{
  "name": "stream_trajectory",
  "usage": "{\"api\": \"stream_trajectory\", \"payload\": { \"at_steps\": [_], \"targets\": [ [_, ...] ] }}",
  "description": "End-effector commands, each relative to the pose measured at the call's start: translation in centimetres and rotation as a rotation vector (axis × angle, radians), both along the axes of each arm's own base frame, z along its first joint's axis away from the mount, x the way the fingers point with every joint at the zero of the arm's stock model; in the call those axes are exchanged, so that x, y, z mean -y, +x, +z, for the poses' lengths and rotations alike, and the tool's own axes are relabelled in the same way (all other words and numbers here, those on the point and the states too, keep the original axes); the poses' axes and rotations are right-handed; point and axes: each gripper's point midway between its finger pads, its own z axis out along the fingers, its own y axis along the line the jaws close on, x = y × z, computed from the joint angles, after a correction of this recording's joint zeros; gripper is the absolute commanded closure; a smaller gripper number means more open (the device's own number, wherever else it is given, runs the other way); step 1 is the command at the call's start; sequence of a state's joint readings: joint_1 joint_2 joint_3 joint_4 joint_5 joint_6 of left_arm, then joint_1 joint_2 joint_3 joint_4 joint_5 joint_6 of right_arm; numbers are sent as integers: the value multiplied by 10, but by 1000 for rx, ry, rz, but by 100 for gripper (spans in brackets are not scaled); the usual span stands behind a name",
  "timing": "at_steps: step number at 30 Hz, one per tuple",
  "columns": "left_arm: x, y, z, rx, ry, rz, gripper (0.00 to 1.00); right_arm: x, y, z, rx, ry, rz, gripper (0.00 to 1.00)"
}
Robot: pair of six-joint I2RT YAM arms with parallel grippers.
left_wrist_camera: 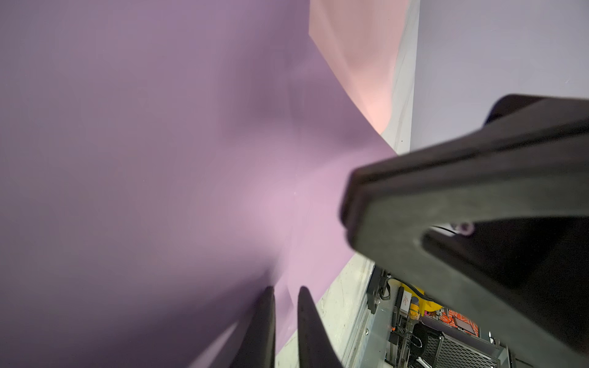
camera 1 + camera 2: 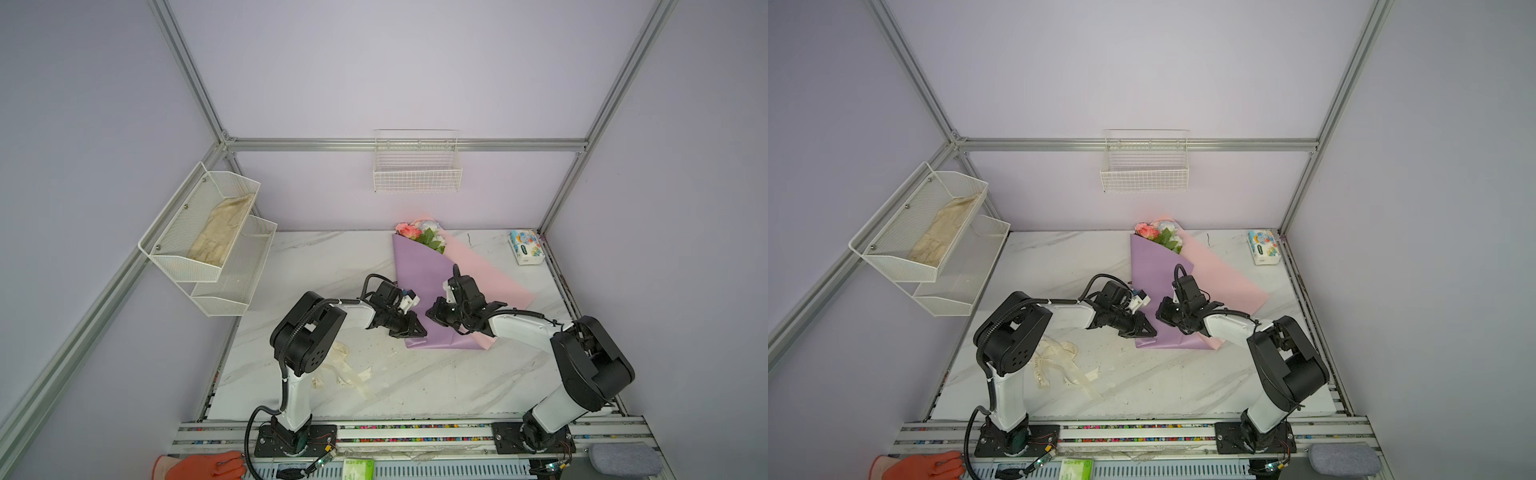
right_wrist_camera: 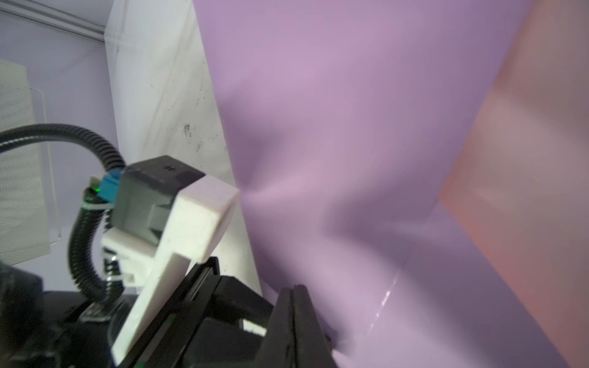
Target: Tie the bouquet of fake flowers
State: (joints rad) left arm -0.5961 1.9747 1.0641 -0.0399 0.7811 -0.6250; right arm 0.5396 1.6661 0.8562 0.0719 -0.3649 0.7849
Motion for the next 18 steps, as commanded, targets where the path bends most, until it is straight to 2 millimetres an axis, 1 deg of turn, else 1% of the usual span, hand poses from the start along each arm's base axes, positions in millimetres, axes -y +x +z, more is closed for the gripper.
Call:
{"api": "stream_trajectory", "payload": {
  "at_steps": [1,4,8,11,14,17,18],
  "targets": [
    [4,-2,10,32,-28,-31,85,-8,9,-10,-8,2,9,92],
    [4,-2,23,52,-37,-31,85,6,1,-36,-59,-82,-15,93],
    [3,2,50,109,-52,-23,84,14,-10,-50,-80,-109,-12,94],
    [-4,9,66,167,-36,-1,84,19,-14,-57,-90,-127,-15,94],
    [-16,33,79,194,-49,51,84,20,-14,-55,-83,-128,-13,94],
    [-32,72,94,218,-82,109,84,20,-11,-50,-71,-135,-14,94],
    [-38,89,100,232,-96,129,83,20,-10,-48,-67,-139,-13,94]
  ]
}}
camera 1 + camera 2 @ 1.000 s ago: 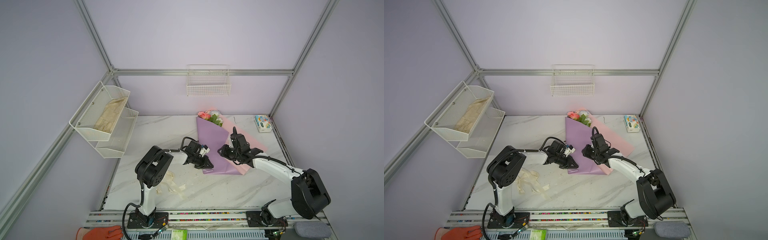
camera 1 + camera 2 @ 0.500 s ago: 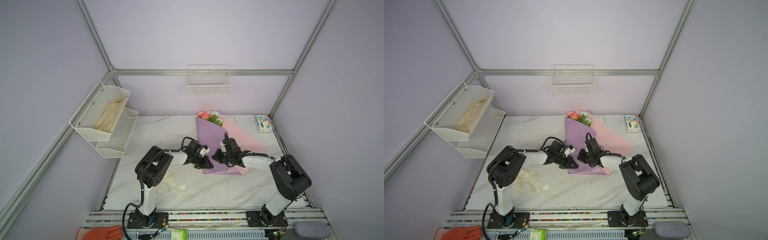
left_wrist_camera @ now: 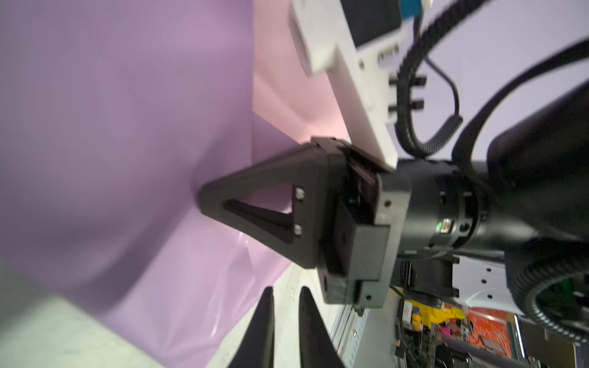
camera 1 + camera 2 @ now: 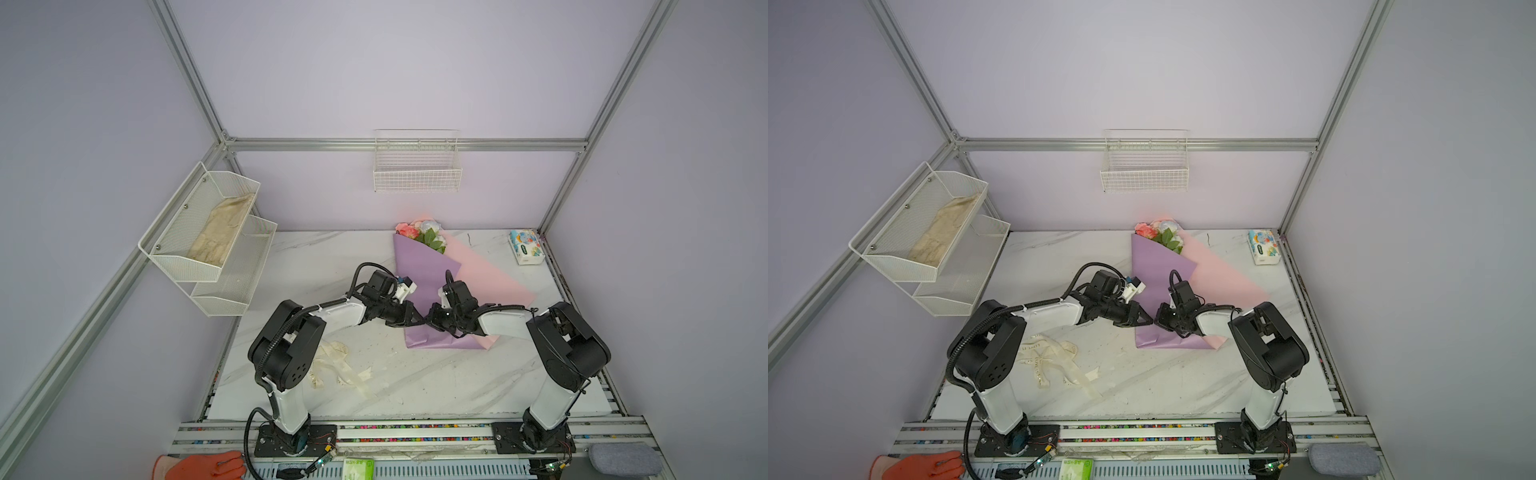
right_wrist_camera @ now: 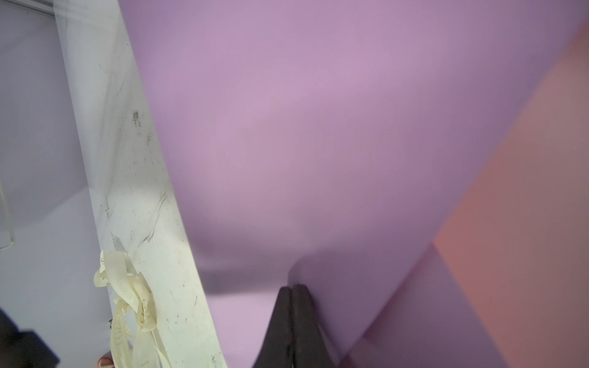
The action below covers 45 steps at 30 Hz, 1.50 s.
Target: Tie the bouquet of fake flowers
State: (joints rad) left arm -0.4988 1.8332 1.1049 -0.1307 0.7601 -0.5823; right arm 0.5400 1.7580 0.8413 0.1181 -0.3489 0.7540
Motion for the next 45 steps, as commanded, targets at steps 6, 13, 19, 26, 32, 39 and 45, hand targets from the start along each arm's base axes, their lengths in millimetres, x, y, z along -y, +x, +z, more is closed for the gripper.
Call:
{"api": "stream_trajectory", "payload": {
  "at_steps": [6,13,19,26,32,39,45],
  "targets": [
    [-22,130,55,162,-137,78,82,23,-9,-11,-38,-134,-13,95],
    [-10,164,30,125,-151,80,81,26,-18,-15,-65,-158,40,97],
    [-1,186,15,132,-149,103,80,35,-41,-24,-112,-186,97,97],
    [-5,211,-31,91,-71,169,81,53,-53,-29,-142,-250,110,98],
    [-21,238,-35,120,-66,227,78,64,-60,-32,-164,-278,117,98],
    [-50,279,-31,151,-88,303,75,69,-59,-31,-170,-278,120,98],
    [-76,310,-15,188,-86,391,74,63,-61,-28,-168,-239,160,98]
  ]
}}
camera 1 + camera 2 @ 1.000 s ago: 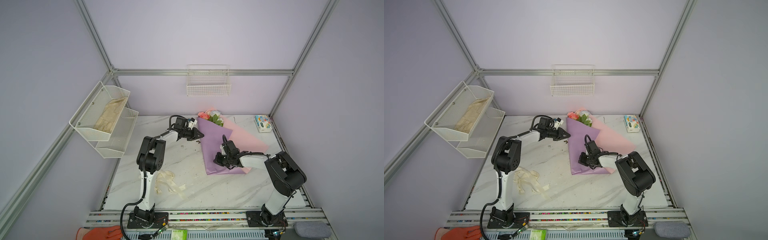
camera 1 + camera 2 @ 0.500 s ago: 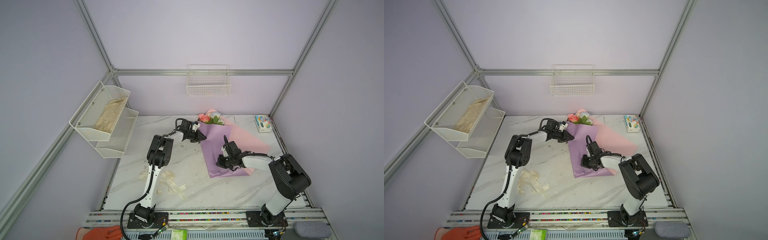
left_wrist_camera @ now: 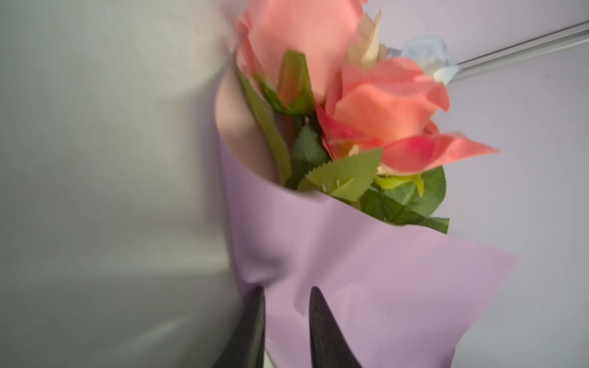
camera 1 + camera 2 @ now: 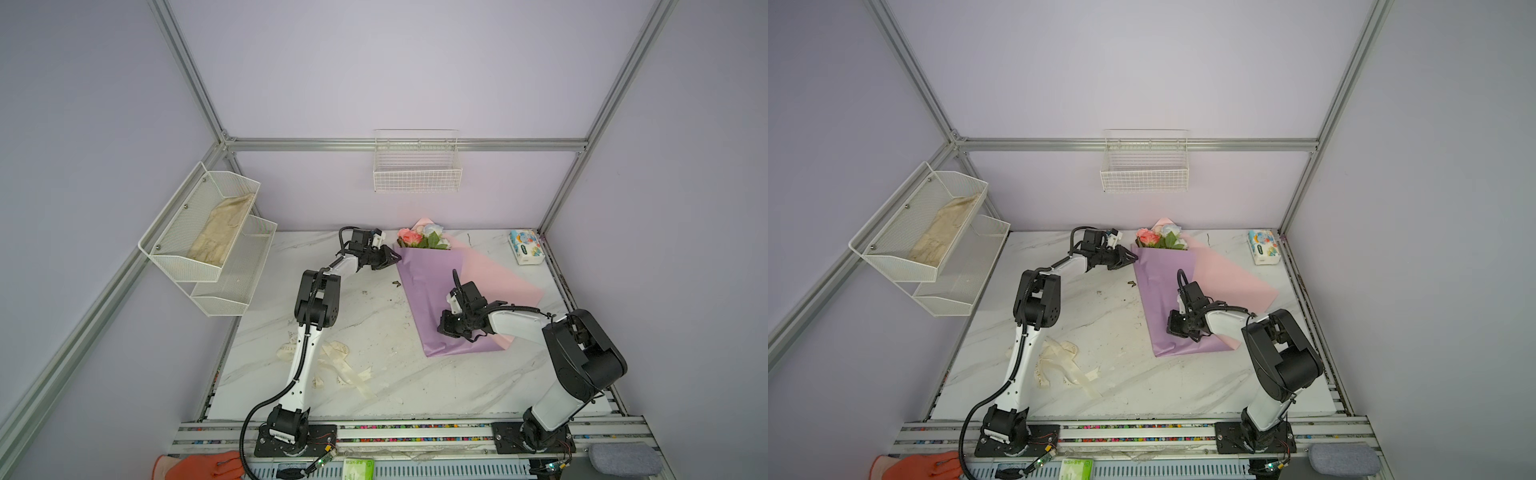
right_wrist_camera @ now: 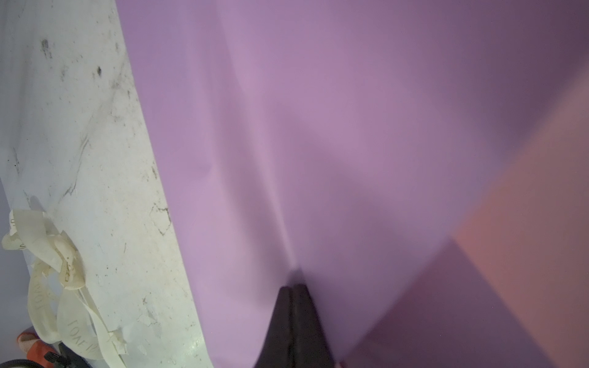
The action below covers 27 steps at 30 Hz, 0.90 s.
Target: Tie the bouquet of fake flowers
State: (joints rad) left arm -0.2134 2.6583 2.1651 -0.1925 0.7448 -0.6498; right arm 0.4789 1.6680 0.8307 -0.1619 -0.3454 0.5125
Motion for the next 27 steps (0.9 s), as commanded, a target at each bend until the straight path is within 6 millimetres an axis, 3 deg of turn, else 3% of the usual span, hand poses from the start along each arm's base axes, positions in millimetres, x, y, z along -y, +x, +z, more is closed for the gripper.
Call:
{"api": "stream_trajectory", "payload": {
  "at_steps": [1,7,10,12,16,19,25,27],
  "targets": [
    [-17,30,45,86,-20,69,74,18,-32,-21,-122,-69,23,98],
    [-22,30,127,198,-57,76,73,9,-25,-13,-99,-31,49,97],
    [-19,10,158,200,-76,66,72,5,-13,-3,-62,-19,47,95],
    [-6,-17,172,188,-98,13,73,-3,-2,9,-33,10,46,88],
    [20,-81,168,145,-72,-74,74,-14,24,51,66,70,30,75],
    [42,-134,149,98,-27,-144,76,-12,35,79,128,97,-8,68],
    [93,-225,102,-12,49,-289,78,30,39,107,188,74,-212,63],
    [111,-251,89,-37,70,-339,78,47,35,107,185,58,-276,63]
  ]
}}
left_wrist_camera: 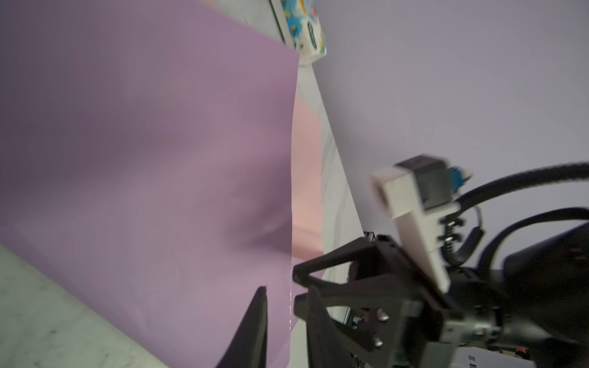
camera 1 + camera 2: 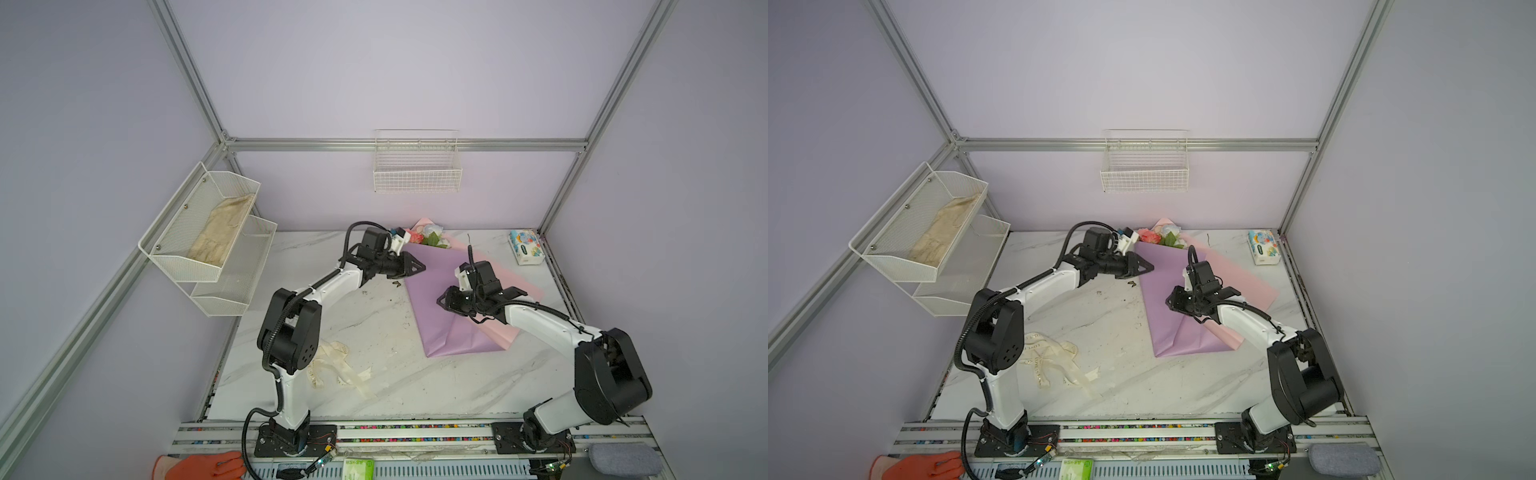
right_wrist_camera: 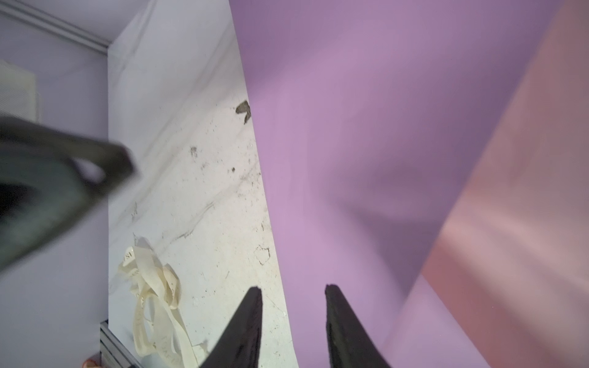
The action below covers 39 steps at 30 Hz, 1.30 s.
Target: Tie the bouquet of fake flowers
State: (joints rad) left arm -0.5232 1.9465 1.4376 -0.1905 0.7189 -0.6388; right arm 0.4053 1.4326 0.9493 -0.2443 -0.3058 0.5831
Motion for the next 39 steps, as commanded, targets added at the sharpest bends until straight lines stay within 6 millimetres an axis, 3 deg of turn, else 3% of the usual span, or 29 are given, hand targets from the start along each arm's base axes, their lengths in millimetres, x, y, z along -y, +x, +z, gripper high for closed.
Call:
{"api": "stream_trajectory", "payload": {
  "at_steps": [1,10,18,22,30,39],
  "targets": [
    [17,-40,-34,-41,67,-70,78,37,-12,0,-30,-30,-149,63],
    [63,-96,-70,-111,97,-175,82,124,-55,-16,-96,-104,-431,63],
    [80,-109,-103,-167,120,-202,83,170,-70,-46,-176,-73,-562,64],
    [85,-111,-113,-181,106,-224,83,184,-70,-61,-219,-68,-565,64],
    [93,-121,-103,-172,48,-318,82,218,-70,-74,-254,-53,-686,56],
    [98,-129,-109,-184,39,-405,82,223,-44,-91,-226,29,-591,53]
  ]
}}
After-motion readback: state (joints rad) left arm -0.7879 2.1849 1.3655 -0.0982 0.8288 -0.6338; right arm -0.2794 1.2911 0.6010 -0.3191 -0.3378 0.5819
